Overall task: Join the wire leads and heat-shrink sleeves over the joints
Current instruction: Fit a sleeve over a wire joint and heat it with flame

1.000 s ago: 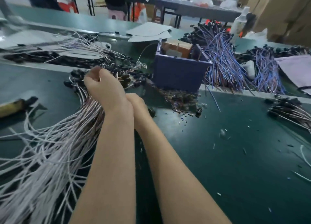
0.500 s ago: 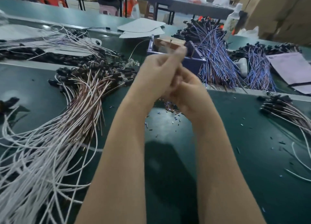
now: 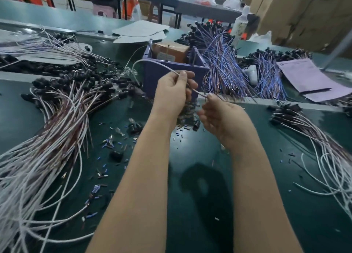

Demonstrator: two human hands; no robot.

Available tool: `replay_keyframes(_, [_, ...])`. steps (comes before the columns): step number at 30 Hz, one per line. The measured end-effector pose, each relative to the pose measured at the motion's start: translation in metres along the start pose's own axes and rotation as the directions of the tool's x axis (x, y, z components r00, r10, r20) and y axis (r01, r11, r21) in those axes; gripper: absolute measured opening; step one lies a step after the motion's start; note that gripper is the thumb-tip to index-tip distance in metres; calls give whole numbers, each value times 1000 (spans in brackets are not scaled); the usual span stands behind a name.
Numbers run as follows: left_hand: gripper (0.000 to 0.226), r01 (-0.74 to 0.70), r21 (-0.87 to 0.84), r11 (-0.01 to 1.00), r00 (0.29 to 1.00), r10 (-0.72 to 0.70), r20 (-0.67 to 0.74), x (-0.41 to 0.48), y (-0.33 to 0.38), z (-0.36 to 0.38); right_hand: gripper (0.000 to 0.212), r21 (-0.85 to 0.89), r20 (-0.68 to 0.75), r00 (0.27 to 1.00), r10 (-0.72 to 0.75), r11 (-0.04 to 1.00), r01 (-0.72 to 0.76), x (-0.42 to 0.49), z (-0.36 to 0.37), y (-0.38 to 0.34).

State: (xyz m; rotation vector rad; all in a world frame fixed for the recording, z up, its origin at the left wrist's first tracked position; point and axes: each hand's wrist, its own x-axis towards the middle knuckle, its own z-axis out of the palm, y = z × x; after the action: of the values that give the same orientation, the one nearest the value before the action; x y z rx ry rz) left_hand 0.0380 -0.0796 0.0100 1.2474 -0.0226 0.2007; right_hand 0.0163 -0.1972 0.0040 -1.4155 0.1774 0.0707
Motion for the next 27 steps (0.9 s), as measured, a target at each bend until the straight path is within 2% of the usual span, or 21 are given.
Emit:
replay_keyframes(2, [22,-21,78,997,1000,20,12,4,2,-3,38,-249,49,998,-29,968,41,-5,-11,-10])
replay_keyframes(3, [19,-37,149,988,999,33,29,5,5,-6,41,-315,60,996,-70,945,86,-7,-15,-17])
replay_keyframes(6, [16,-114,427,897,988,57,144,10,17,-11,36,-310,-12,948,-319,902,300,-5,-16,-35])
replay_keyframes(8, [15,-159,597,787,961,-16,278,9,24,-11,30,-299,-55,909,-413,876,379,6,-6,-38])
replay_keyframes(11, [19,-236,761,605,881,-196,430,6,20,-13,33,-316,11,963,-268,913,258,24,11,-29])
replay_keyframes(14, [22,-214,812,543,817,-357,454,7,8,-20,25,-252,66,989,-131,957,144,38,16,-16])
replay_keyframes(16, [22,-139,797,587,806,-400,436,9,4,-27,16,-92,83,990,-118,988,126,43,16,-11])
replay_keyframes(19, [20,38,687,726,877,-353,325,14,1,-35,20,0,2,993,-120,993,120,49,11,-10])
replay_keyframes(22, [21,111,546,831,962,-227,150,18,-3,-35,25,-63,-4,996,-91,994,91,51,5,-13])
replay_keyframes(25, [20,91,418,904,990,-128,59,21,-5,-29,26,-145,147,988,-47,987,69,45,12,-13])
replay_keyframes(27, [19,43,418,907,998,-60,28,22,-8,-28,25,-247,209,975,-71,961,123,44,17,-10])
